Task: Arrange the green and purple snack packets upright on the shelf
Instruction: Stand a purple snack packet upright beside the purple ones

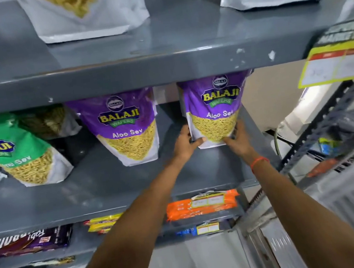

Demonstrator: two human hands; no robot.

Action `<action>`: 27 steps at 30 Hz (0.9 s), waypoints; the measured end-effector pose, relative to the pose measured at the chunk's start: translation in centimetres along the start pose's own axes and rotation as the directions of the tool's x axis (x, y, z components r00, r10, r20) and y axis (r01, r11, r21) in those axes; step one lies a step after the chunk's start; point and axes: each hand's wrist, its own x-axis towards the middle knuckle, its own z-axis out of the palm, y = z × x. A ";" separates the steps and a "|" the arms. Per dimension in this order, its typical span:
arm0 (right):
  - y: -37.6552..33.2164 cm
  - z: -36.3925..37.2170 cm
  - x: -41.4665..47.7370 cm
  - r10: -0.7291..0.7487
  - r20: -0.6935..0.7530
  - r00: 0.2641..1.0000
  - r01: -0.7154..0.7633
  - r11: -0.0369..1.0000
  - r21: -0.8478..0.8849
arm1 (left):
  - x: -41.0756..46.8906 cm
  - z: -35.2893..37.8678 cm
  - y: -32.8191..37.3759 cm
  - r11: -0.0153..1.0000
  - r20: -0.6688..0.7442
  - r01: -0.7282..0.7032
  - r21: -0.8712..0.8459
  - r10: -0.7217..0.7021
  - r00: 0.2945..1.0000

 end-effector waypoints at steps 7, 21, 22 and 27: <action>2.1 -2.1 -5.7 -0.028 0.088 0.996 0.024 0.999 0.036 | -6.7 1.9 -1.5 0.997 -0.082 -0.021 -0.070 0.016 0.996; 1.0 -1.8 -13.0 -0.124 -0.299 0.946 0.121 0.992 -0.026 | -12.4 2.3 -0.8 0.995 -0.081 -0.033 0.091 0.040 0.996; 0.3 -0.9 -13.9 -0.234 -0.419 0.878 0.200 0.972 -0.123 | -12.9 1.9 -0.6 0.990 -0.123 -0.070 0.119 0.085 0.989; -3.8 6.0 -15.7 -0.544 -0.343 0.766 0.495 0.839 -0.226 | -13.2 -2.6 0.0 0.880 -0.288 -0.325 0.347 0.429 0.856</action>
